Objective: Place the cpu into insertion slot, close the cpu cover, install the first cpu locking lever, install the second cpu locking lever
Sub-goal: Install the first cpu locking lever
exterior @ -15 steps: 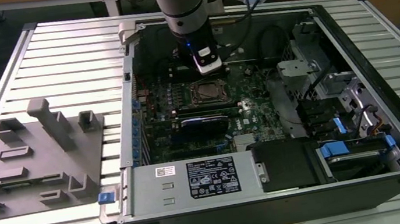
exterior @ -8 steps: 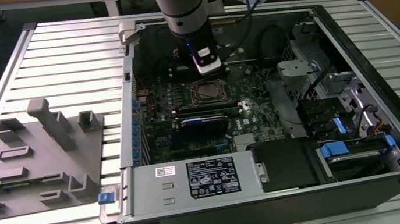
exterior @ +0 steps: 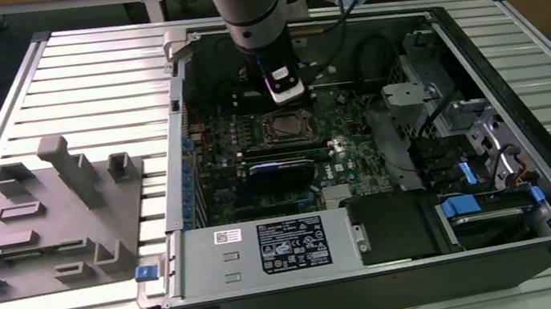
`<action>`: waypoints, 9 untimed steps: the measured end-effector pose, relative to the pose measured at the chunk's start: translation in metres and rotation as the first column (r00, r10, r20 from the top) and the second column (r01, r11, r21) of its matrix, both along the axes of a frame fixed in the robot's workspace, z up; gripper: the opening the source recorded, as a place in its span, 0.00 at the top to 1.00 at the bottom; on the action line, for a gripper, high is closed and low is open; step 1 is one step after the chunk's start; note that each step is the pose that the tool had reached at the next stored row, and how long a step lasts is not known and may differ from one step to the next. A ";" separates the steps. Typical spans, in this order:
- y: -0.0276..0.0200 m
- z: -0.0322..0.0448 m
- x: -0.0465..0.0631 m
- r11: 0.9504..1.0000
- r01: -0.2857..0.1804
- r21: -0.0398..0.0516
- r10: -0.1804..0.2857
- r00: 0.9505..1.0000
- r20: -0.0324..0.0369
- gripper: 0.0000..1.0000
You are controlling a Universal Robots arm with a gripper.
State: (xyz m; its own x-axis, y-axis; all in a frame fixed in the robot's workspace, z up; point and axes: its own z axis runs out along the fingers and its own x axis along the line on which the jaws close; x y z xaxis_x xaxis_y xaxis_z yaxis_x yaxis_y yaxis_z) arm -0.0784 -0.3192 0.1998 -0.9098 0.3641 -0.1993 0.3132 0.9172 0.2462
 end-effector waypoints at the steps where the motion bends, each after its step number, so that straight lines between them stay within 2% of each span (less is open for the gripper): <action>1: 0.0000 -0.0003 0.000 1.000 0.000 0.000 0.000 1.000 0.002 0.89; 4: 0.0000 -0.0013 0.000 1.000 0.001 -0.002 -0.001 1.000 0.011 0.89; 9: 0.0000 -0.0029 0.000 1.000 0.003 -0.009 -0.003 1.000 0.031 0.89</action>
State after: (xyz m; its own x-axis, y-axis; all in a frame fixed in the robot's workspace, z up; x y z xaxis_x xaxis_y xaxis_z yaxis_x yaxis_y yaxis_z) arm -0.0784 -0.3192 0.1968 -0.9021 0.3647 -0.2306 0.3082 0.9187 0.2472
